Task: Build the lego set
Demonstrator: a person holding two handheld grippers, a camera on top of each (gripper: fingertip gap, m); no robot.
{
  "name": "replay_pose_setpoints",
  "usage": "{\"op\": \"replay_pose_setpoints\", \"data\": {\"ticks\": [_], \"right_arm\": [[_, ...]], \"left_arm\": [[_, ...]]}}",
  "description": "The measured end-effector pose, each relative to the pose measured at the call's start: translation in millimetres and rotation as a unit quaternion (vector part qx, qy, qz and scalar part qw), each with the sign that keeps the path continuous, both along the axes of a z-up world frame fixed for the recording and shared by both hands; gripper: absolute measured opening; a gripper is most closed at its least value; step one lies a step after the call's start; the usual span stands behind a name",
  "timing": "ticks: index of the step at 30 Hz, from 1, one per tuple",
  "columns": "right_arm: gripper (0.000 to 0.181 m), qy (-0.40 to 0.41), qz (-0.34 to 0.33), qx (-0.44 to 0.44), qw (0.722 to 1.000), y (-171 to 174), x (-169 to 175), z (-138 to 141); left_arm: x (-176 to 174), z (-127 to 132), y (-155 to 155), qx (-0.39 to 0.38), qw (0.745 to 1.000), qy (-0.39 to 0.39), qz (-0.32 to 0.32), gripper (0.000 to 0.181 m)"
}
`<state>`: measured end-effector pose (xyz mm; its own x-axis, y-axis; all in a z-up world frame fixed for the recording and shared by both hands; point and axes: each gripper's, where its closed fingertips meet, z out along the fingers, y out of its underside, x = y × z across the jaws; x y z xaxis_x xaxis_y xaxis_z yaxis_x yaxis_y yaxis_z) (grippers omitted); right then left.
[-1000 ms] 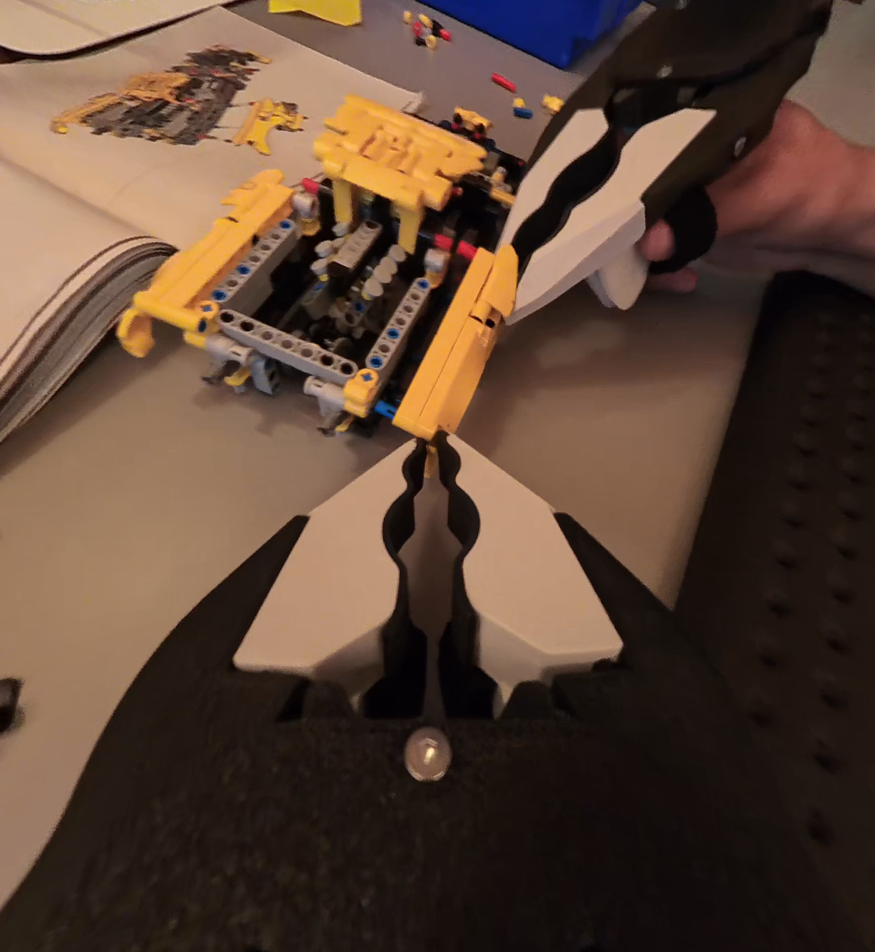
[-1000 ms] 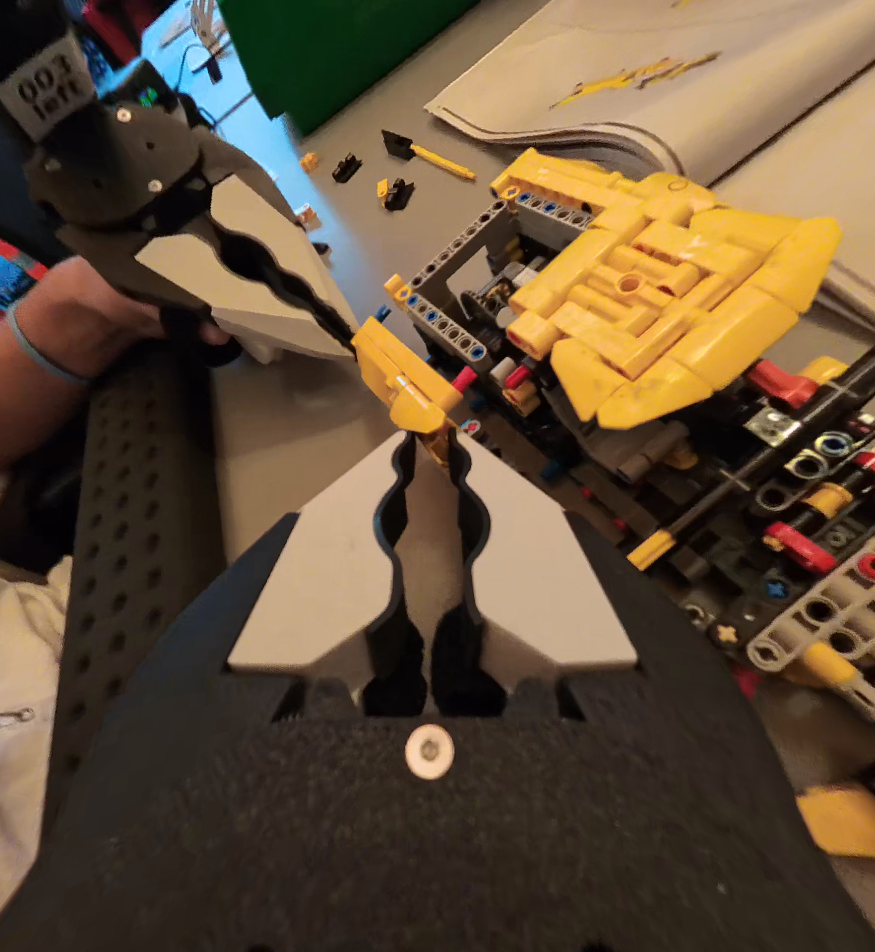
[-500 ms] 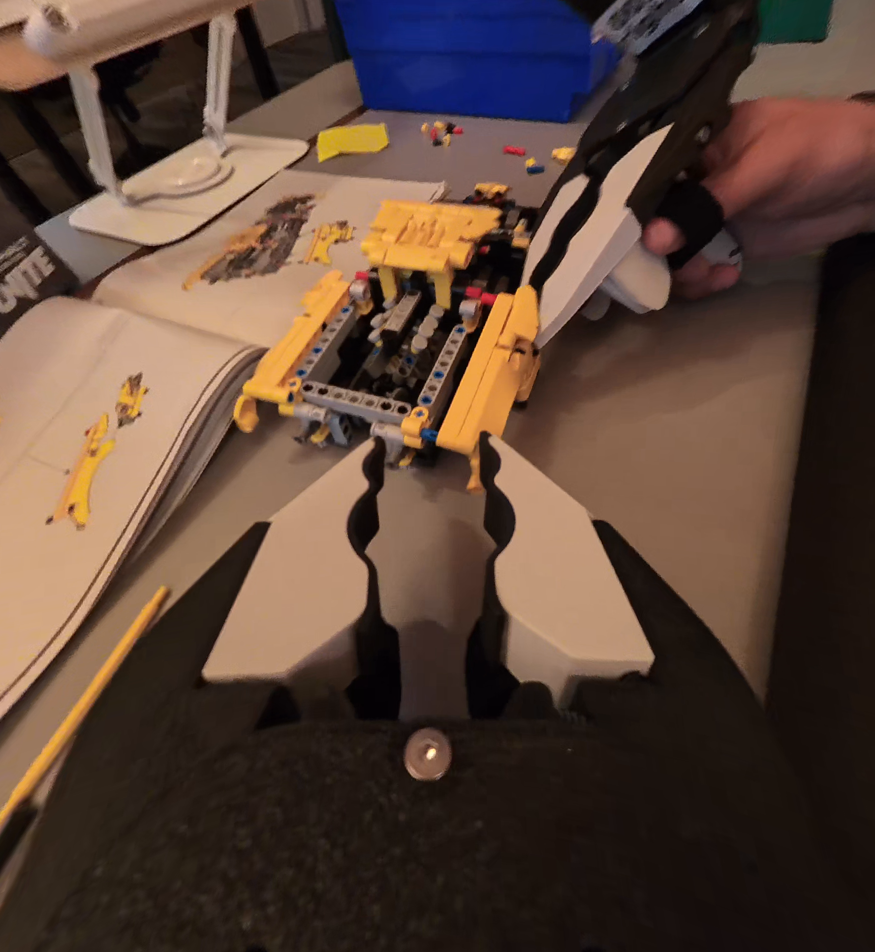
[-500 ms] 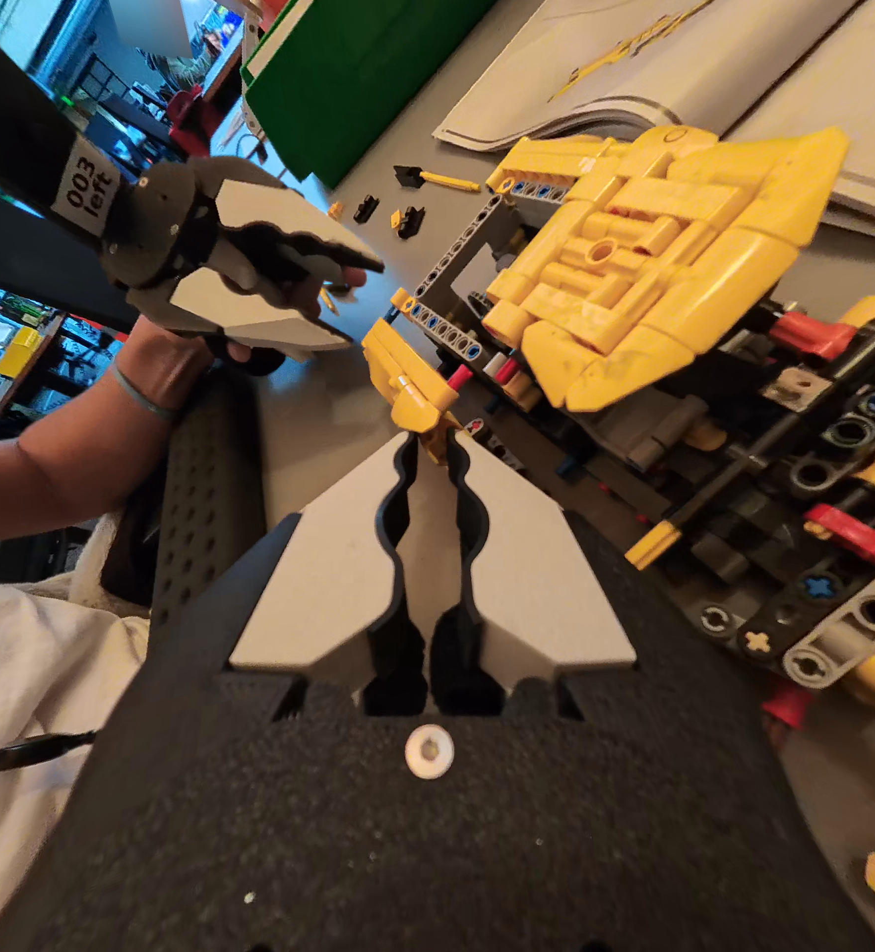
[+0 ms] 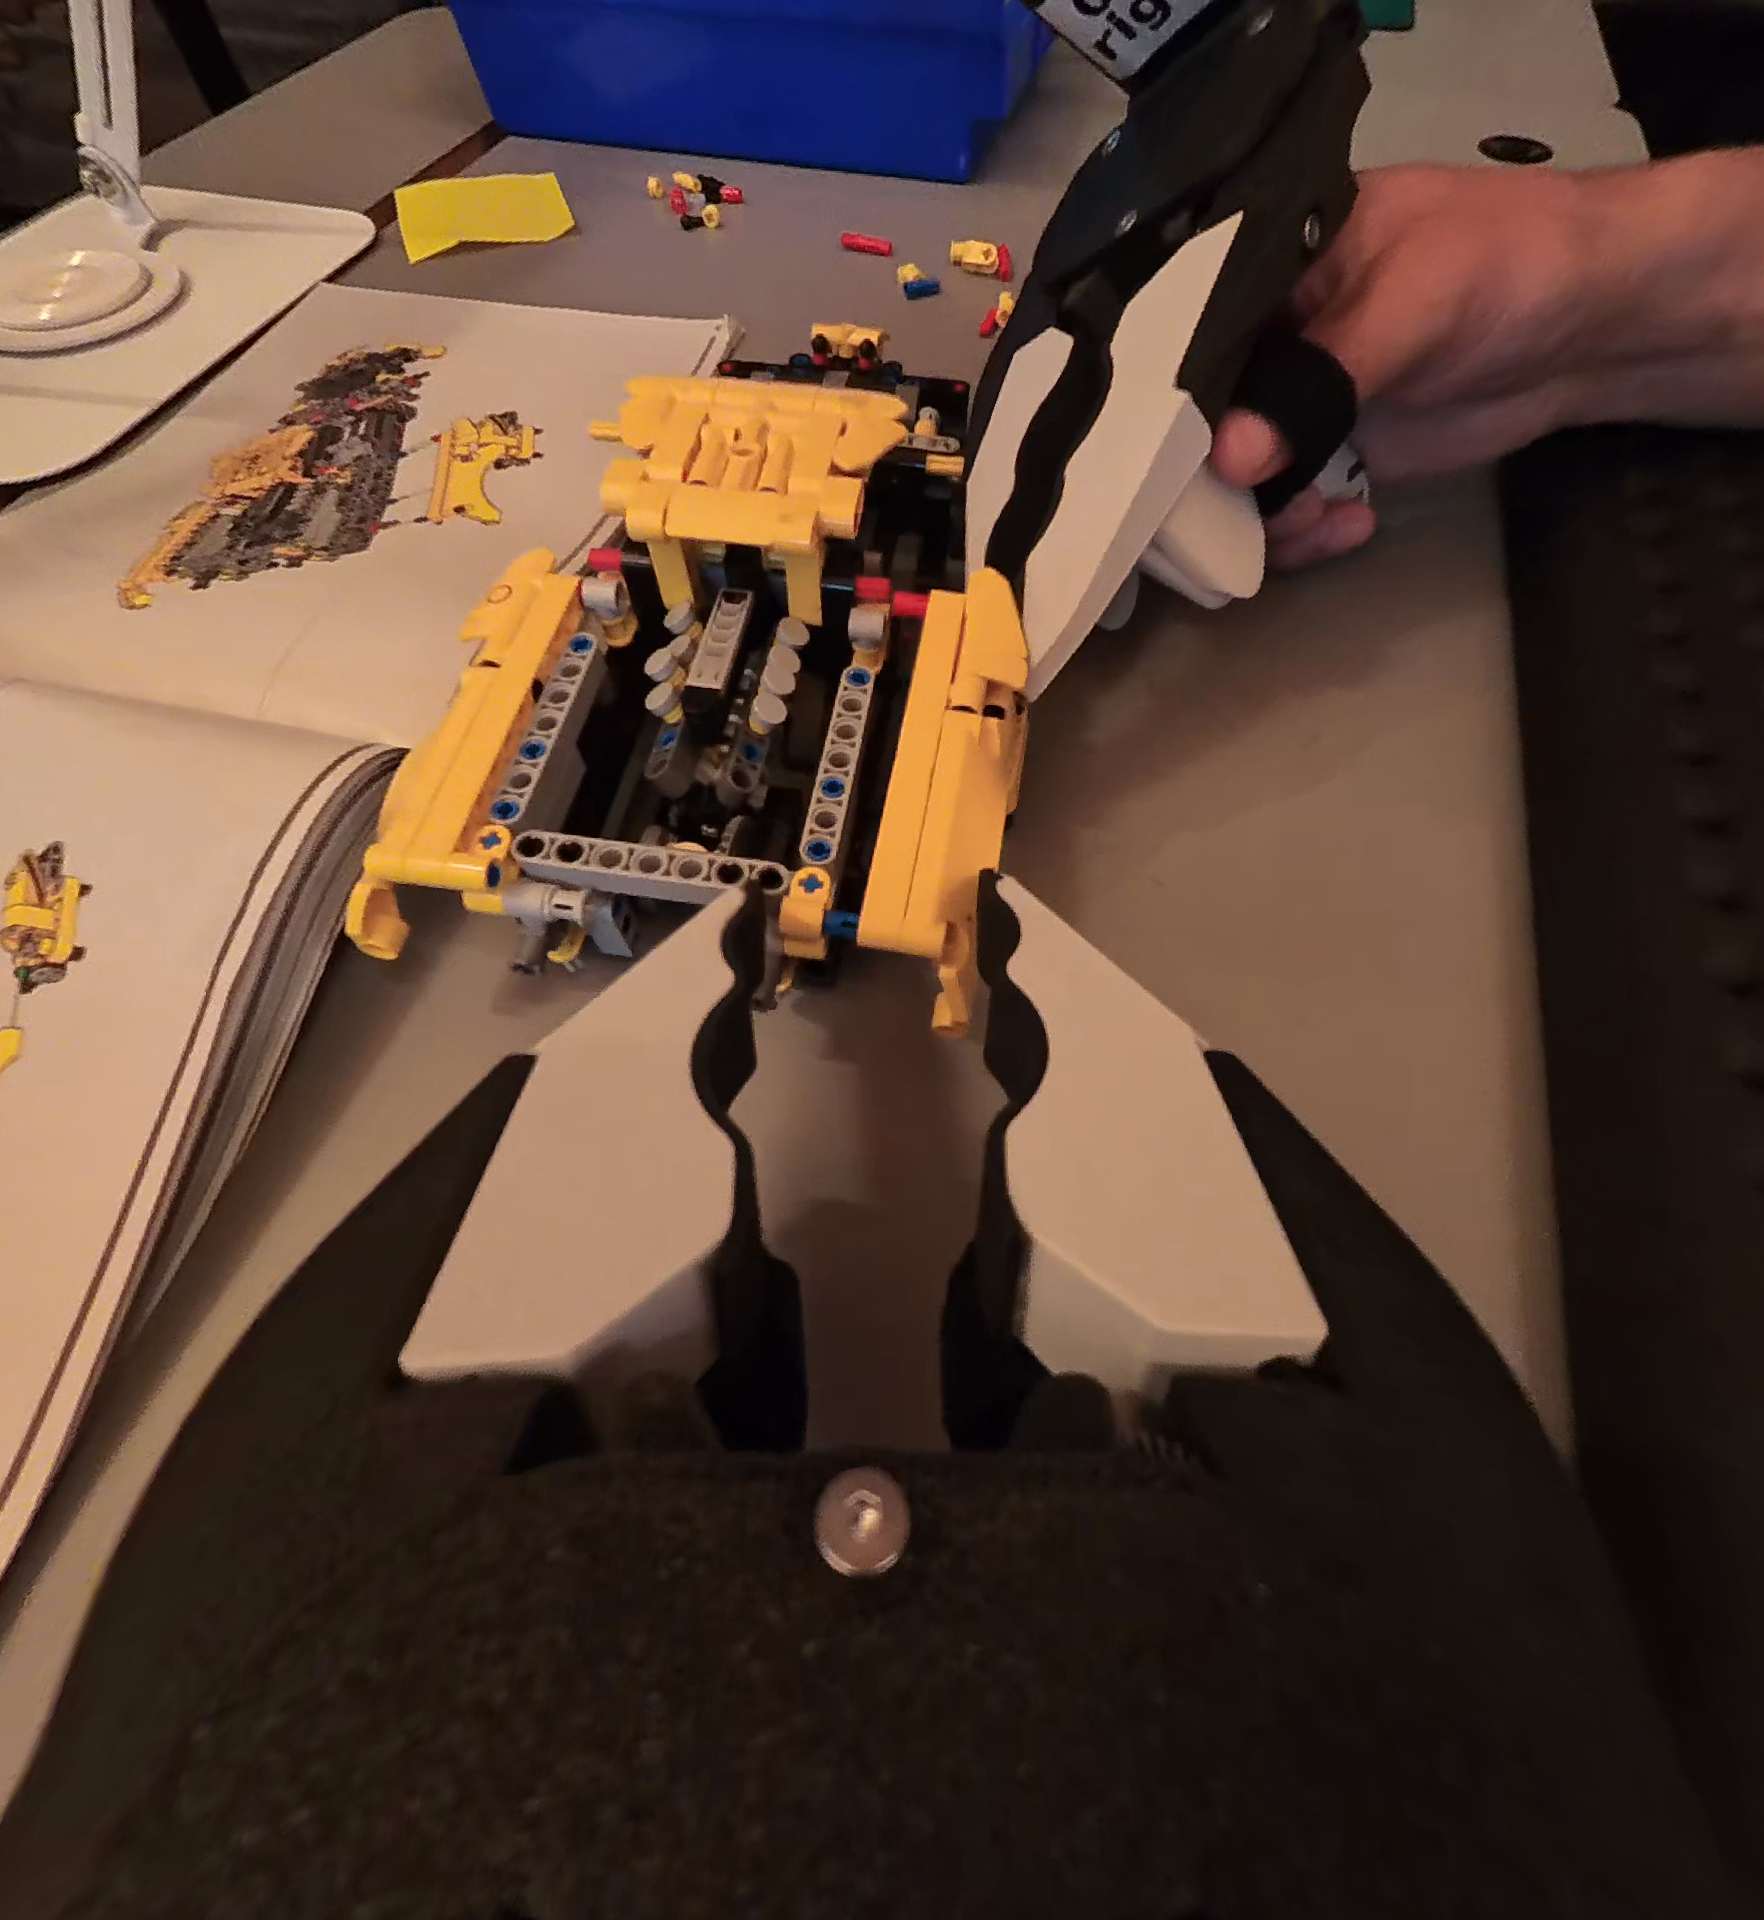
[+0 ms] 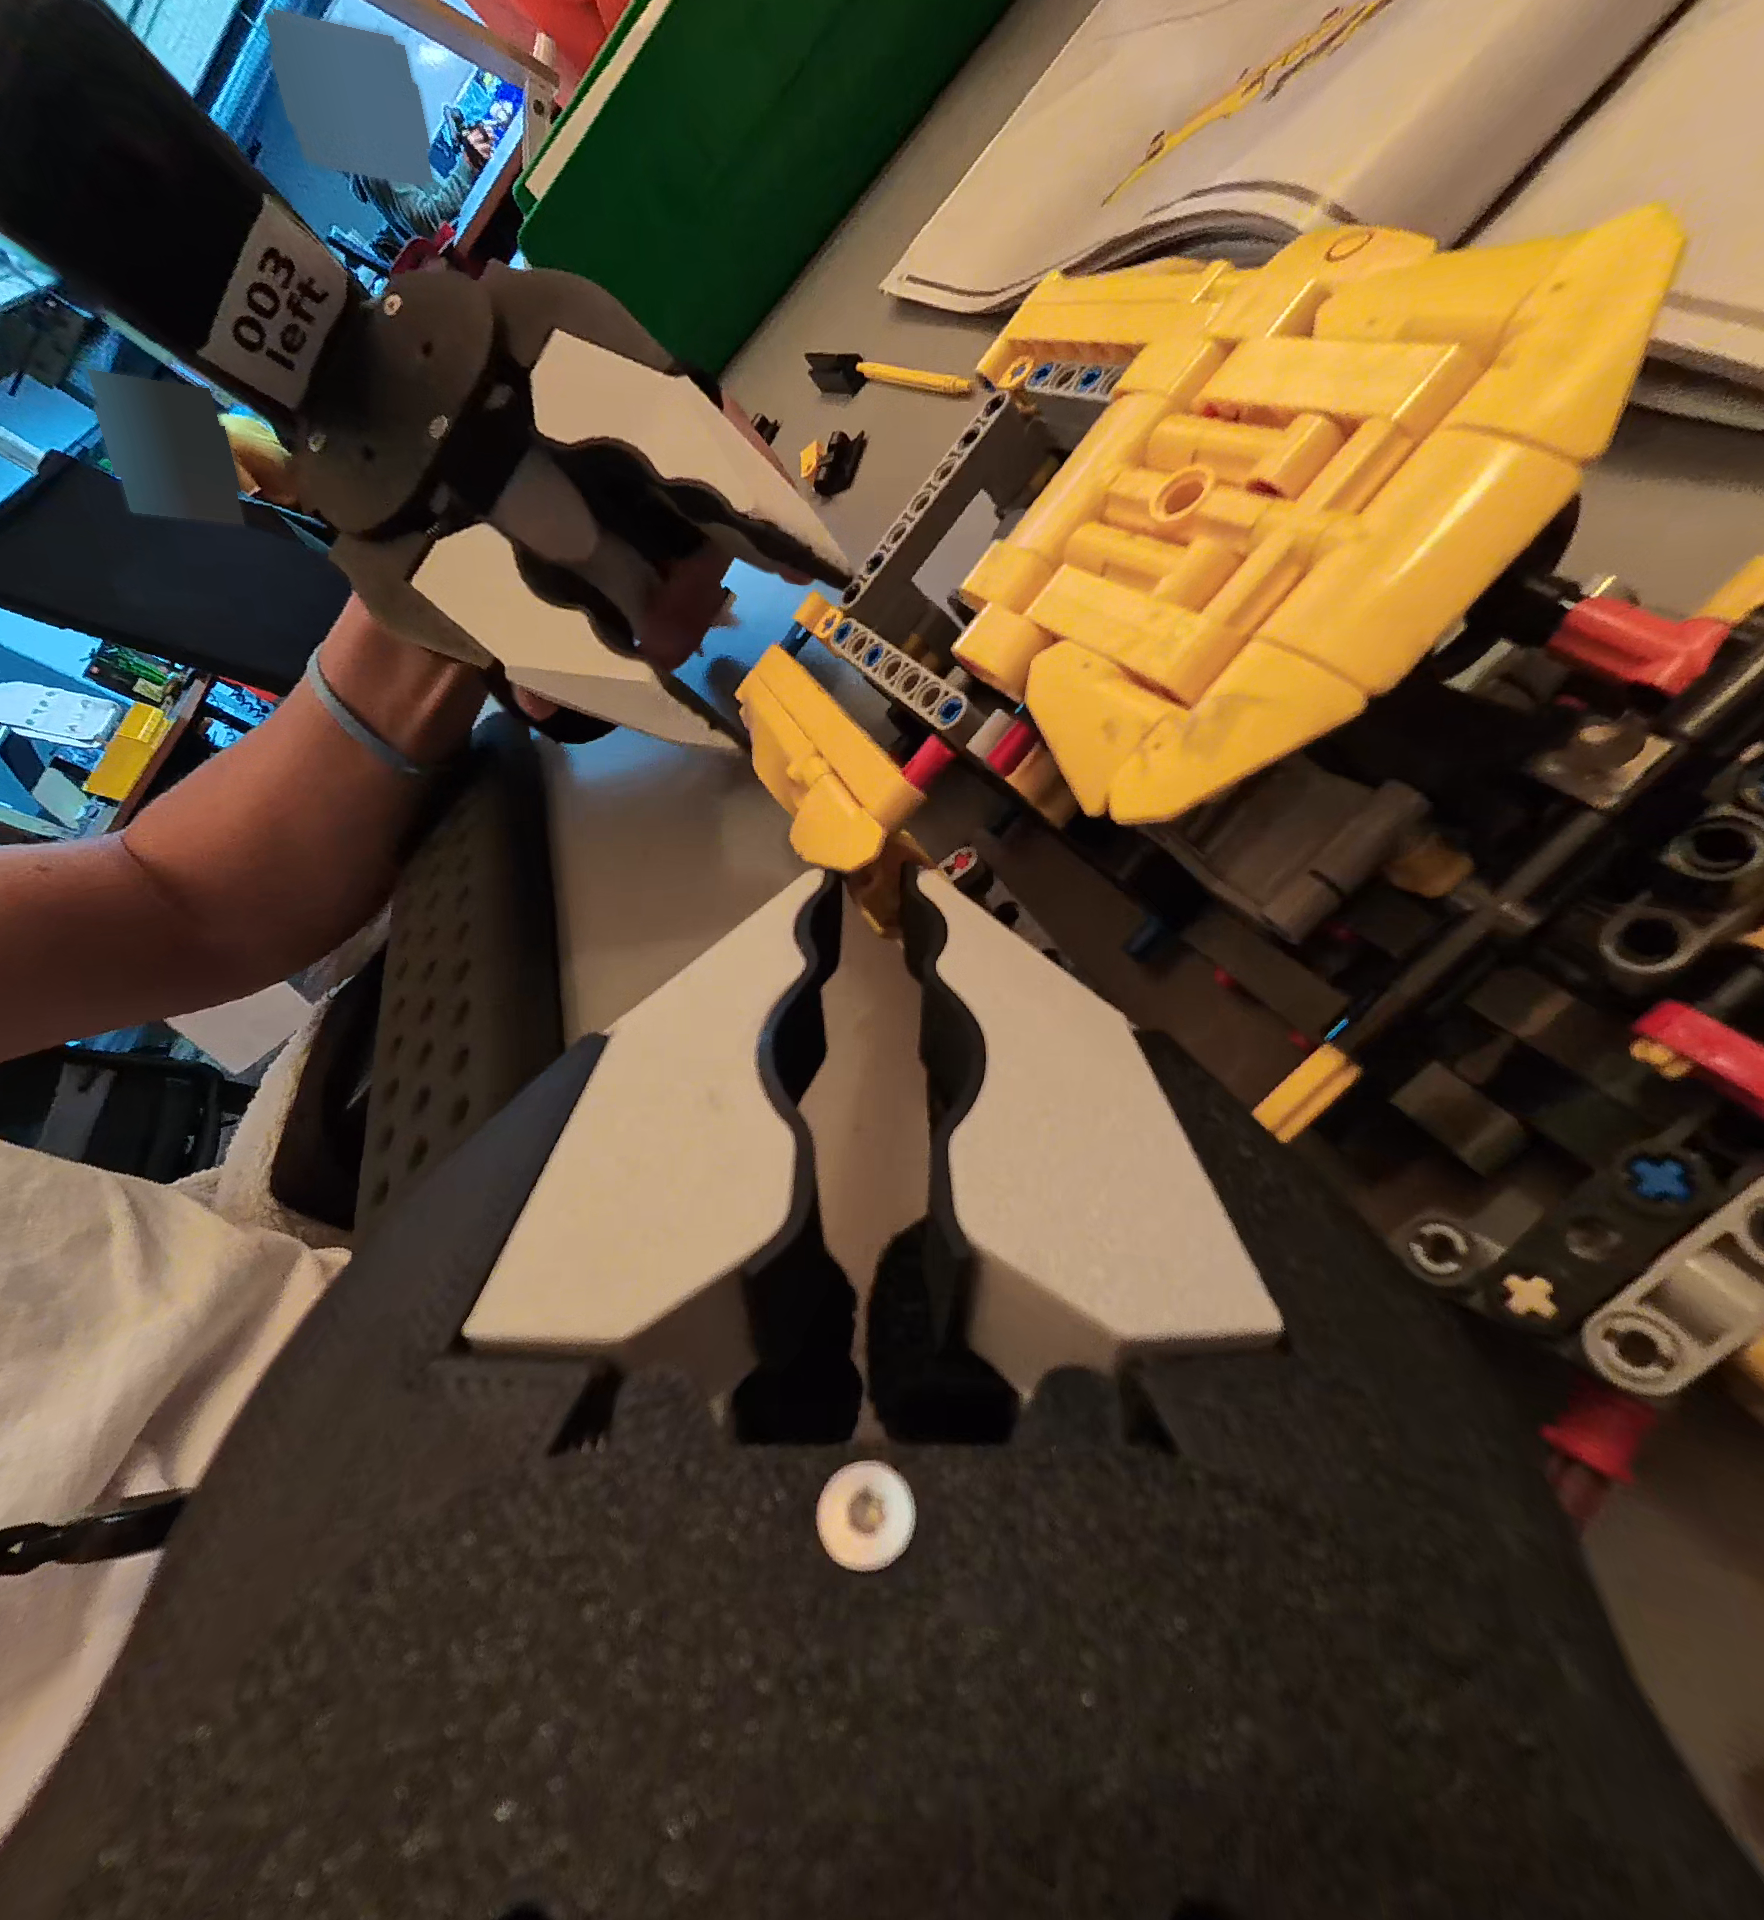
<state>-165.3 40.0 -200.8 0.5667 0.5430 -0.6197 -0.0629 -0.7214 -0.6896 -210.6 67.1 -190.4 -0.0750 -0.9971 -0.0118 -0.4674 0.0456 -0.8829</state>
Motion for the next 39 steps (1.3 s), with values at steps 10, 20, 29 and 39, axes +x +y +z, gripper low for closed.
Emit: {"op": "replay_pose_setpoints", "data": {"ticks": [10, 20, 29, 39], "right_arm": [[0.010, 0.017, -0.005, -0.008, 1.000, 0, 1, 1], [0.026, 0.023, -0.009, 0.042, 0.999, -1, 12, 21], [0.028, -0.137, 0.011, 0.186, 0.973, 15, 20, 62], [0.062, -0.384, 0.288, 0.168, 0.861, 15, -24, 15]], "left_arm": [[1, 0, 0, -0.015, 1.000, 0.003, 0.008, 0.036], [1, 0, 3, -0.013, 1.000, 0.006, 0.016, 0.030], [1, 0, 3, -0.005, 1.000, 0.005, 0.015, 0.030], [2, 0, 4, -0.017, 1.000, 0.000, 0.020, 0.030]]}}
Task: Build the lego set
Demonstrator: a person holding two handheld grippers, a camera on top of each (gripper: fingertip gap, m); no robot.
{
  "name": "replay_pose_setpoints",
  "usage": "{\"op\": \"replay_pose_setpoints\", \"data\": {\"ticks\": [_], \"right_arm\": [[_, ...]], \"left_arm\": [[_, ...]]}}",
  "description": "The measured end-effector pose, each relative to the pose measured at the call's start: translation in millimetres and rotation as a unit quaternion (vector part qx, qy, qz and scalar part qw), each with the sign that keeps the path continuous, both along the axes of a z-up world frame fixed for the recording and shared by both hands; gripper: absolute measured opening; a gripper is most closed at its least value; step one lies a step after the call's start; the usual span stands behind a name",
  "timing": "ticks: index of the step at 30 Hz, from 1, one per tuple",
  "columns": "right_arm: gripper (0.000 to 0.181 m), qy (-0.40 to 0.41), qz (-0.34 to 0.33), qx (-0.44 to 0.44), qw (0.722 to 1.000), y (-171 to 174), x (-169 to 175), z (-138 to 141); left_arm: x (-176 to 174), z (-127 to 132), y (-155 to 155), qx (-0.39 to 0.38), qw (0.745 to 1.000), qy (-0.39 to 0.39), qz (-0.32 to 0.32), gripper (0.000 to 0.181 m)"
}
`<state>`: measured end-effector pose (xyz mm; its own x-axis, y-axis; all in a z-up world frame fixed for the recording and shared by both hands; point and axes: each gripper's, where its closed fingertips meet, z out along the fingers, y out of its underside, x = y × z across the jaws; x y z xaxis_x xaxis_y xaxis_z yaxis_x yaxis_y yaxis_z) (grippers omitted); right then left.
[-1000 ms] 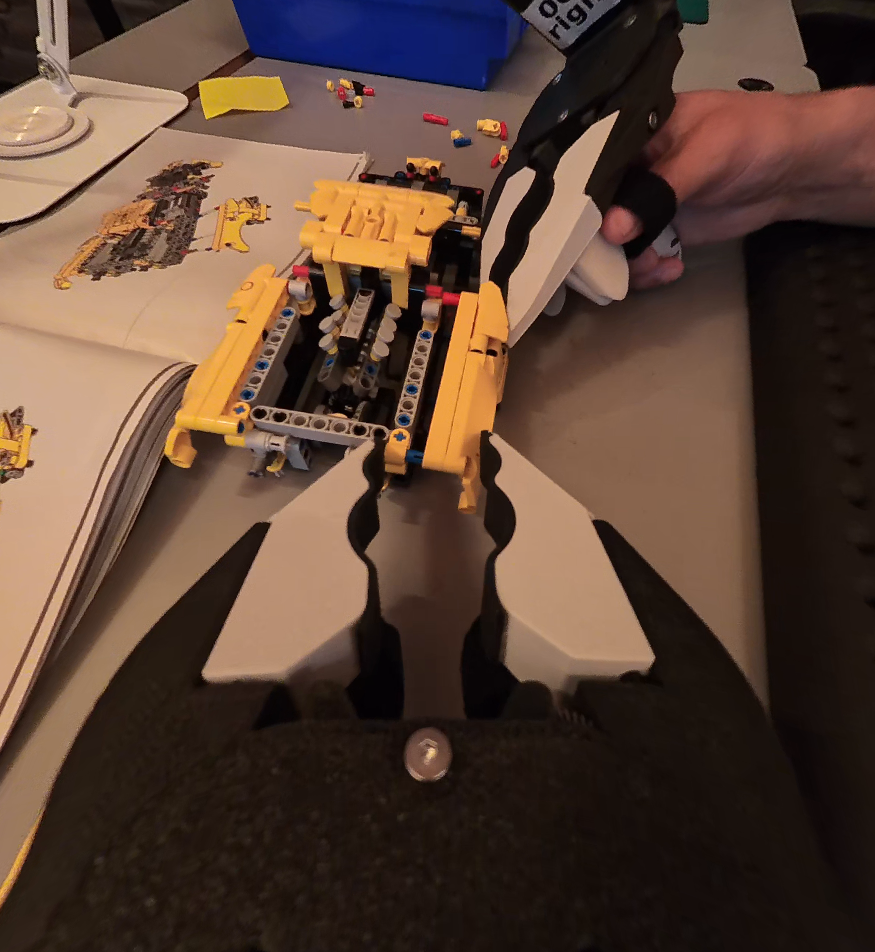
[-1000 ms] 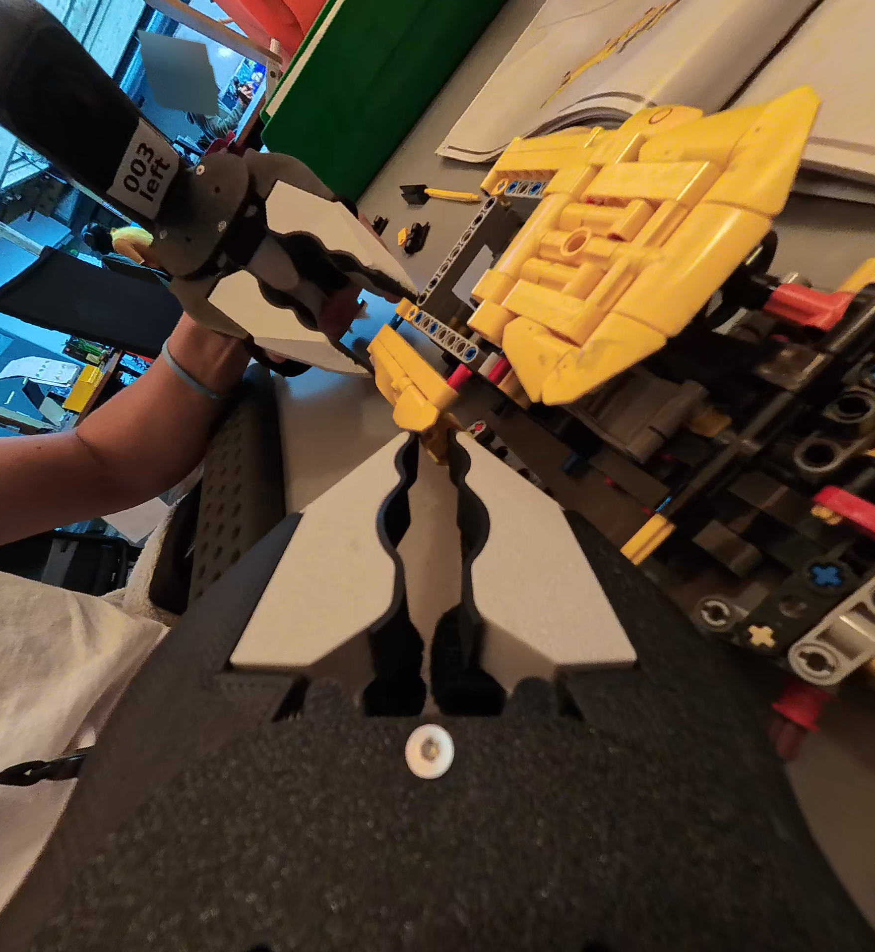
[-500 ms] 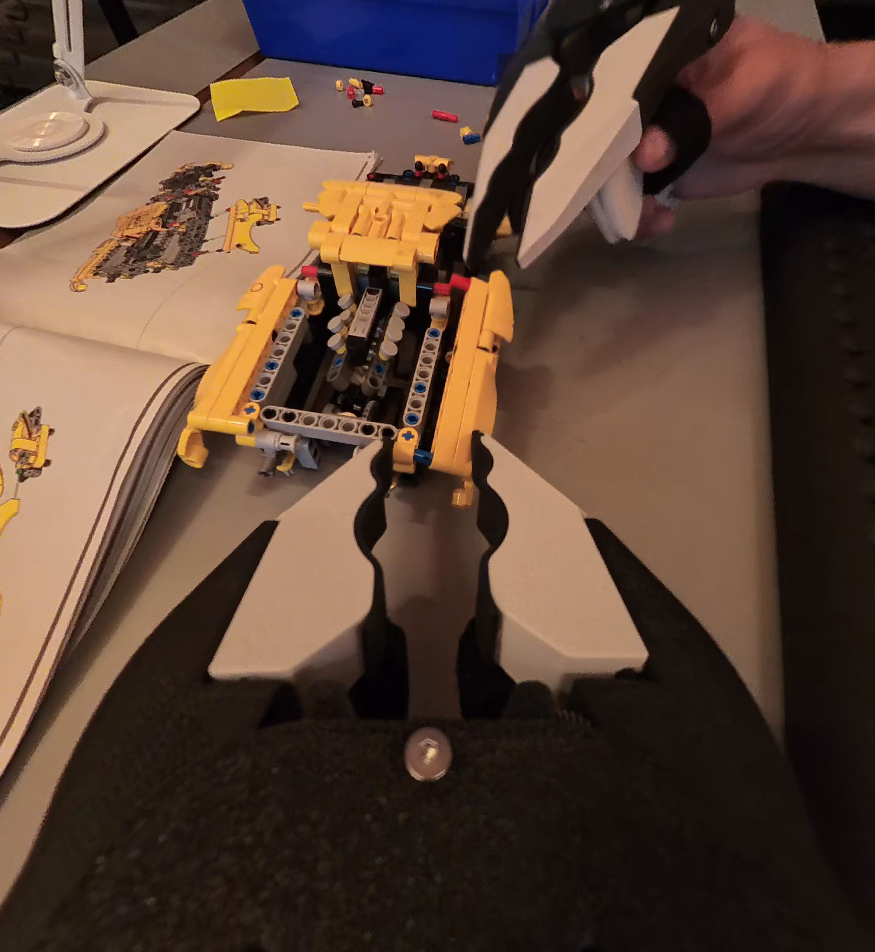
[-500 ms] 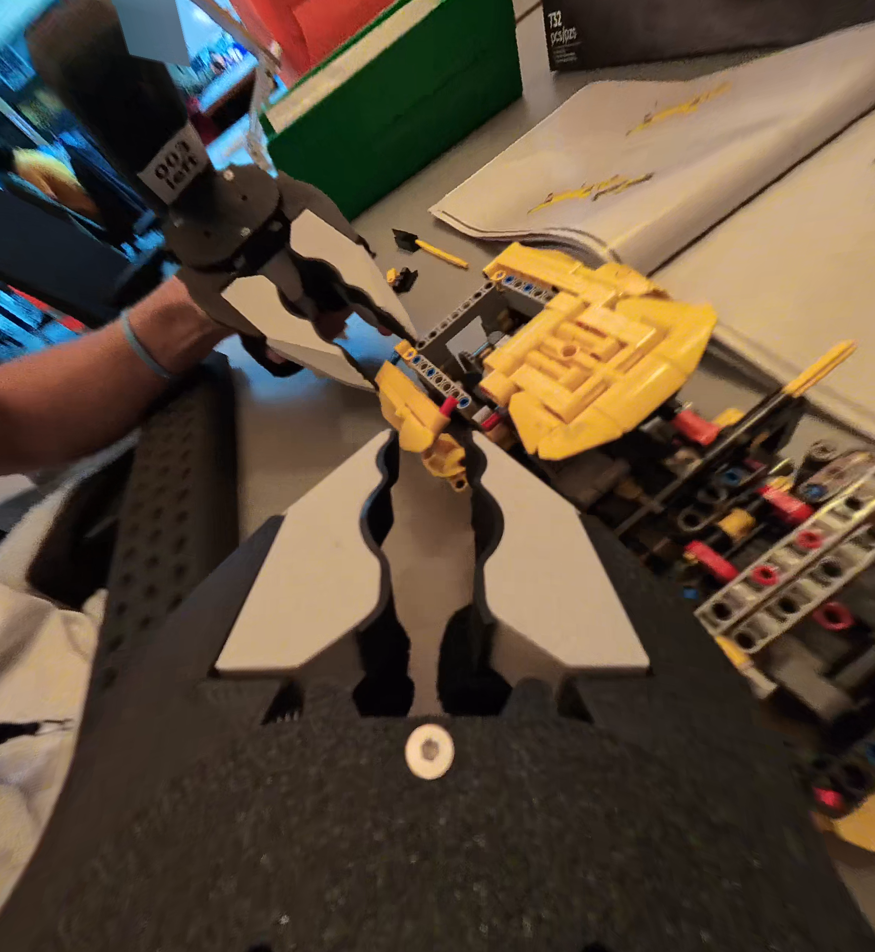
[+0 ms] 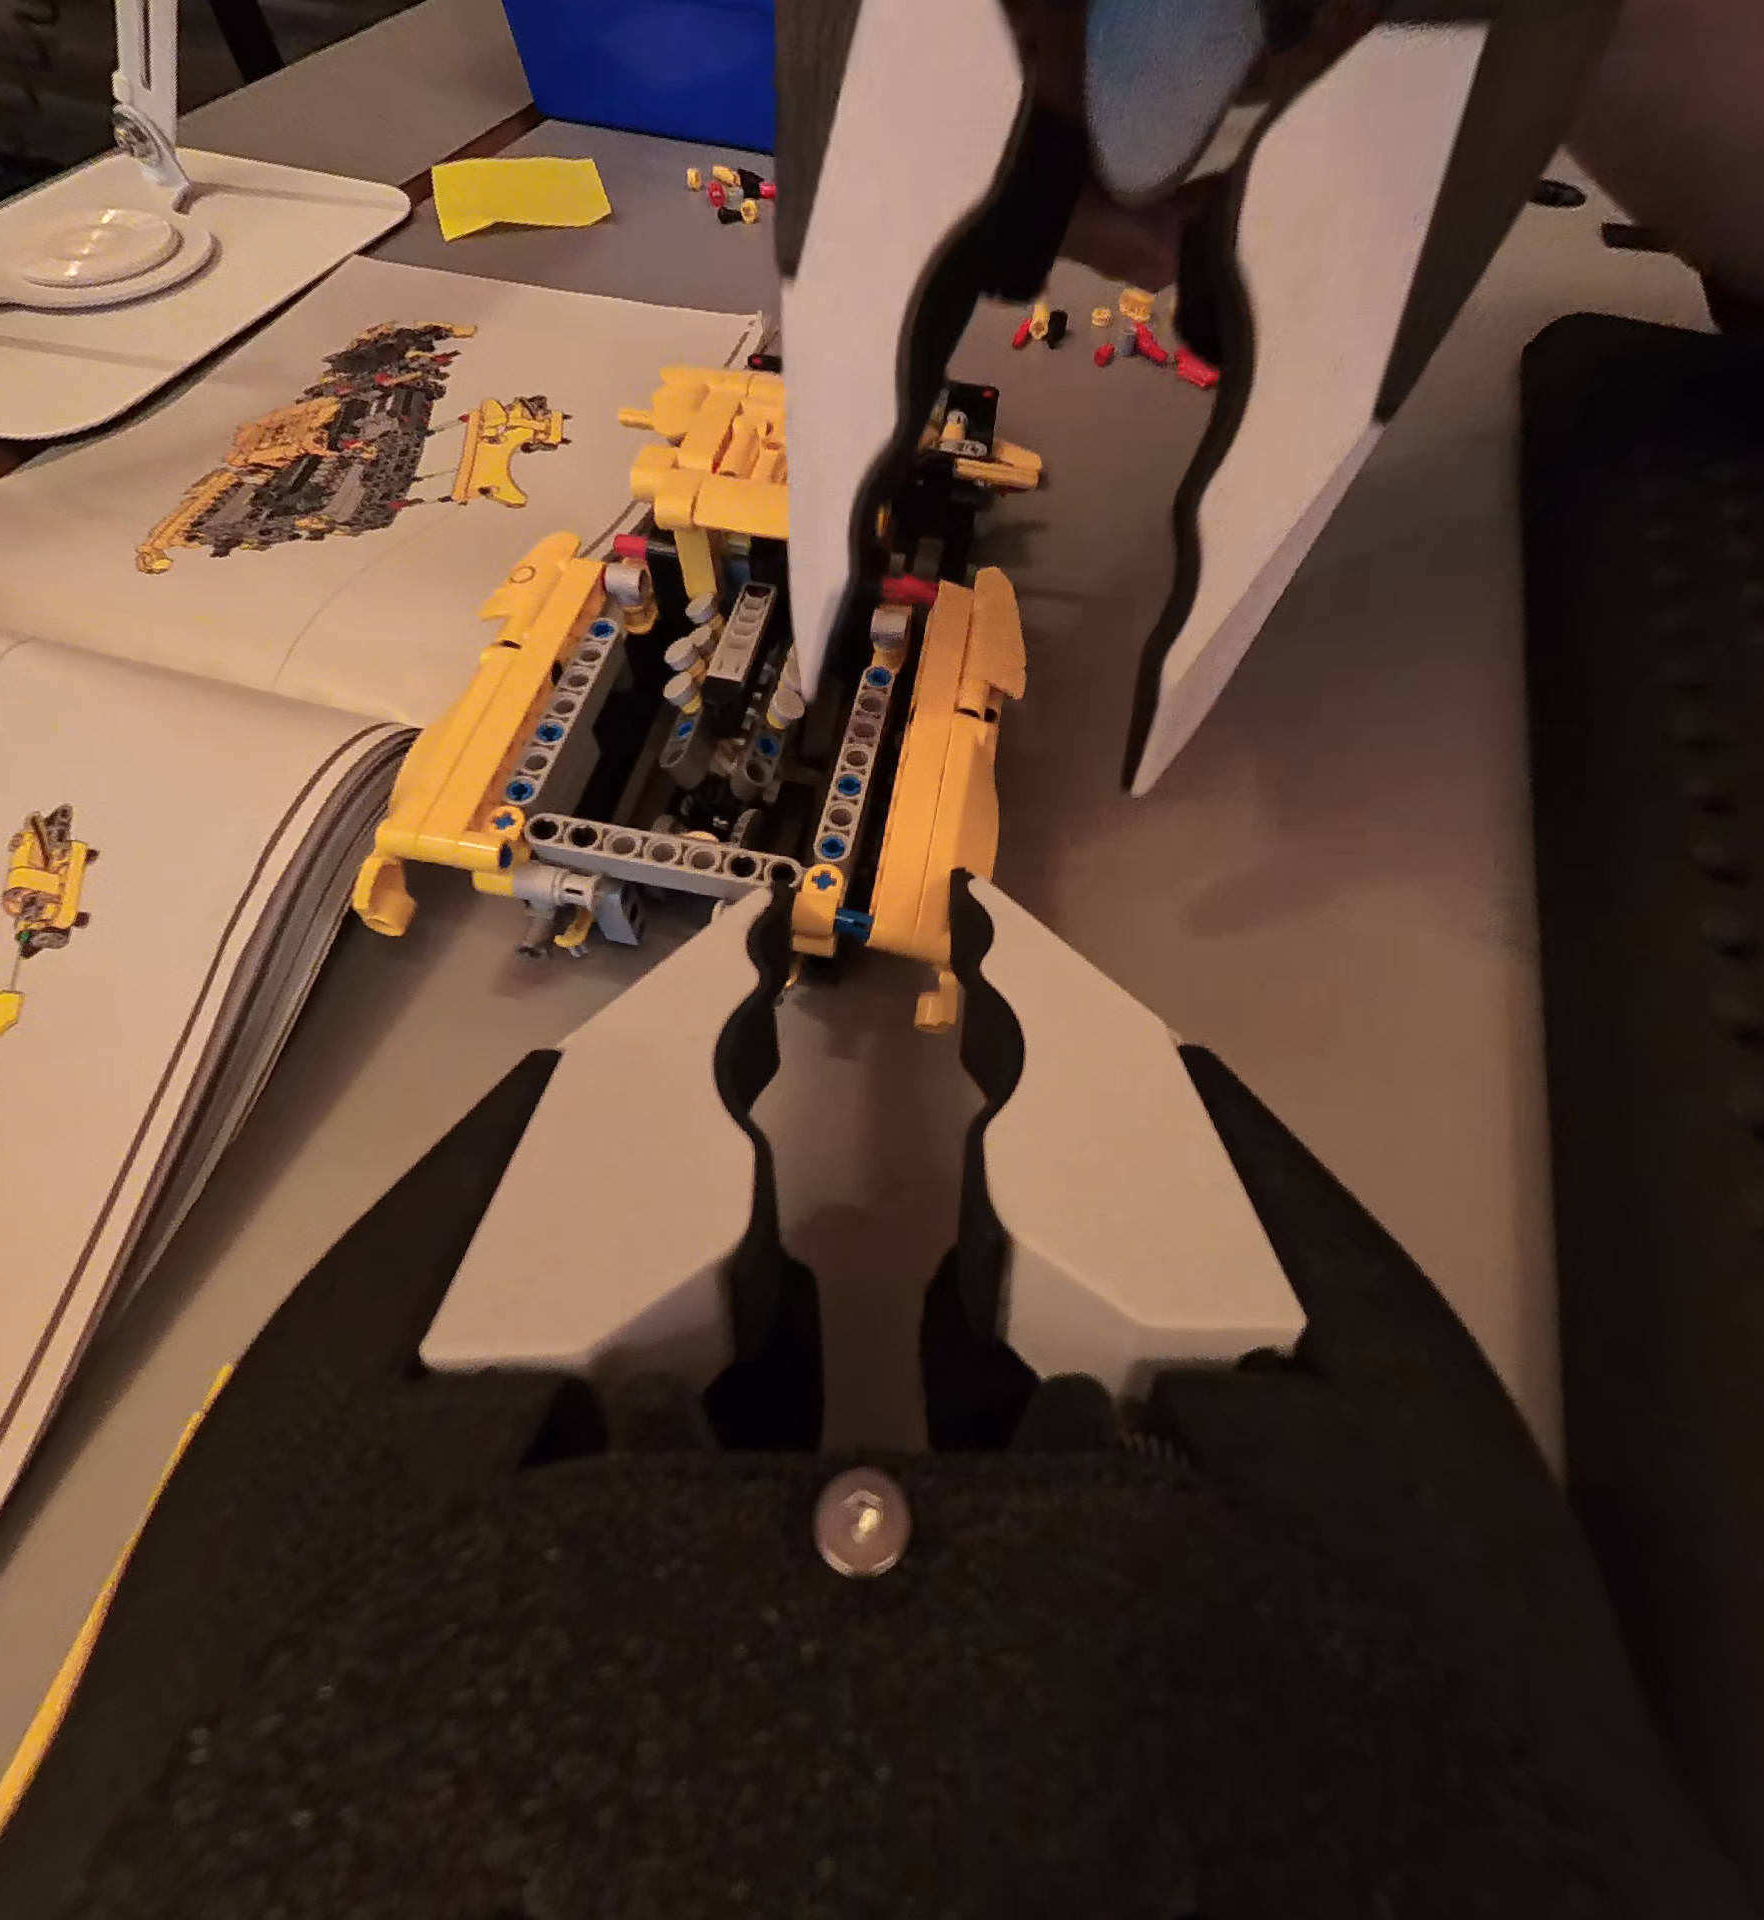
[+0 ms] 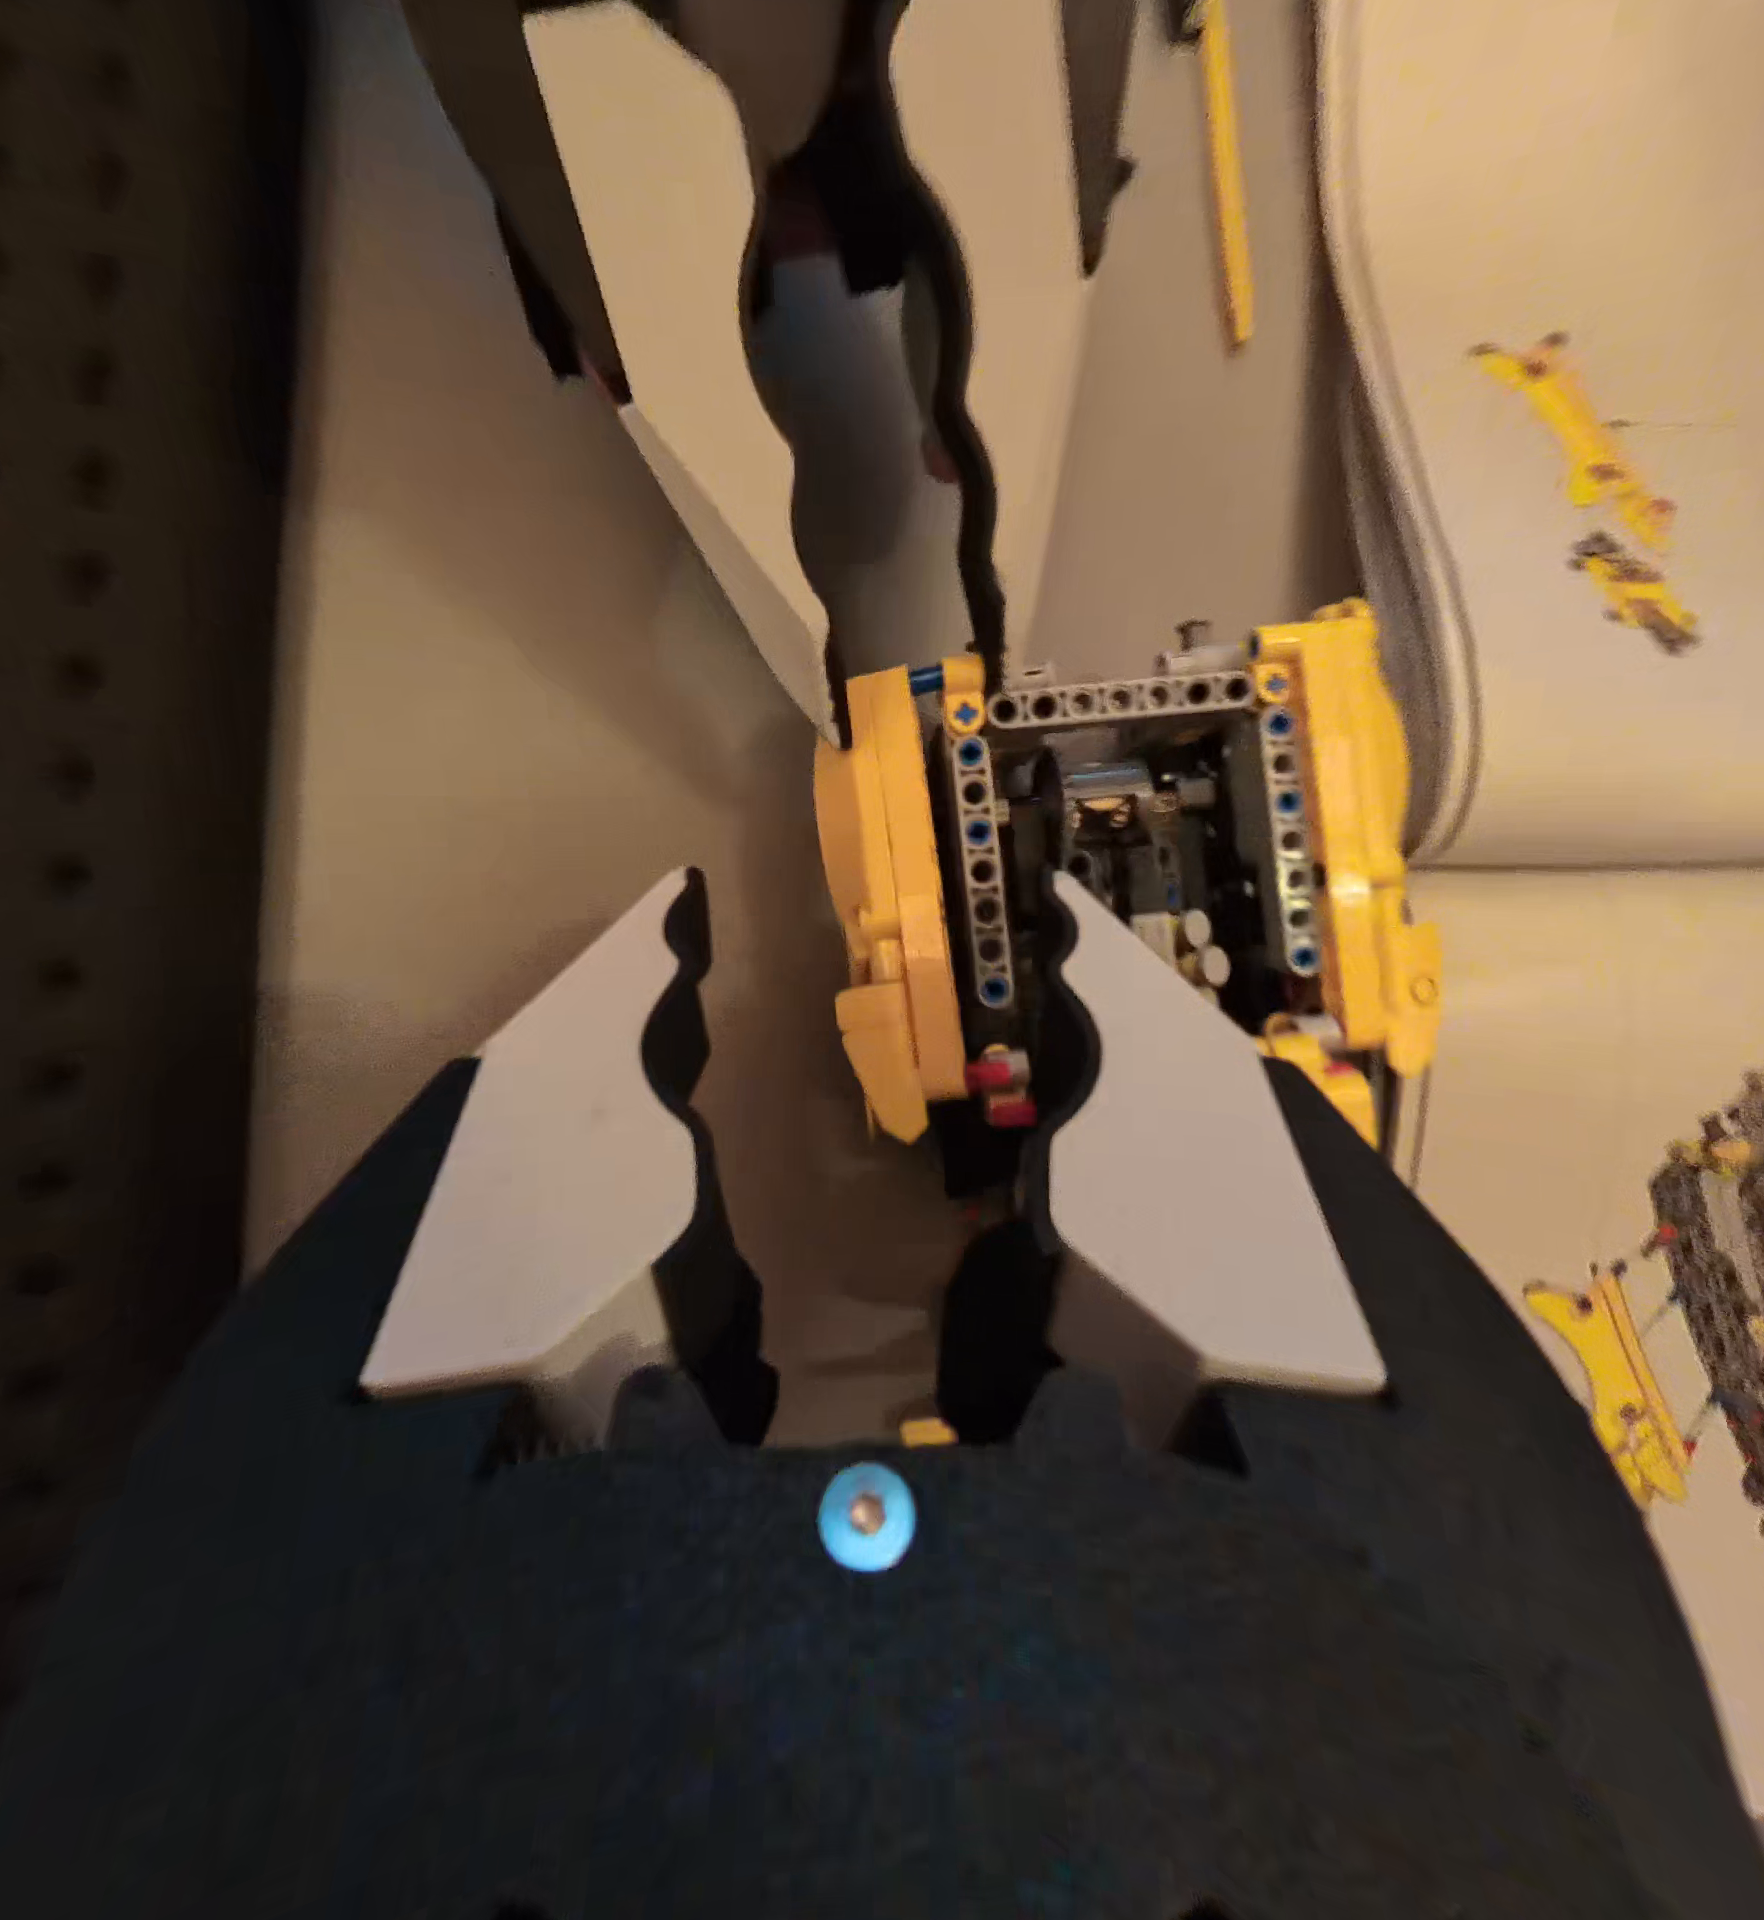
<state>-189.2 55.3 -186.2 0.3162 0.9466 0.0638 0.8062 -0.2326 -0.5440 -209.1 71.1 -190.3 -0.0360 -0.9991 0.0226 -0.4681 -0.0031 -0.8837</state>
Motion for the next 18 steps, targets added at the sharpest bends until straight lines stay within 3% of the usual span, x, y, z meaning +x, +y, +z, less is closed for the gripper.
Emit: {"op": "replay_pose_setpoints", "data": {"ticks": [6, 10, 14, 18], "right_arm": [[0.054, -0.109, 0.032, 0.006, 0.994, 16, -4, -19], [0.040, -0.155, 0.049, -0.012, 0.987, 14, -5, -23], [0.036, -0.153, 0.045, -0.042, 0.986, 13, -6, -23], [0.035, -0.135, 0.044, -0.059, 0.988, 13, -4, -21]], "left_arm": [[0, 0, 0, 0.002, 1.000, 0.002, 0.000, 0.030], [-1, -1, 1, 0.002, 1.000, 0.001, 0.000, 0.030], [-9, 0, 5, 0.005, 1.000, 0.002, 0.000, 0.033], [-16, -6, 3, -0.024, 0.999, 0.019, -0.011, 0.050]]}}
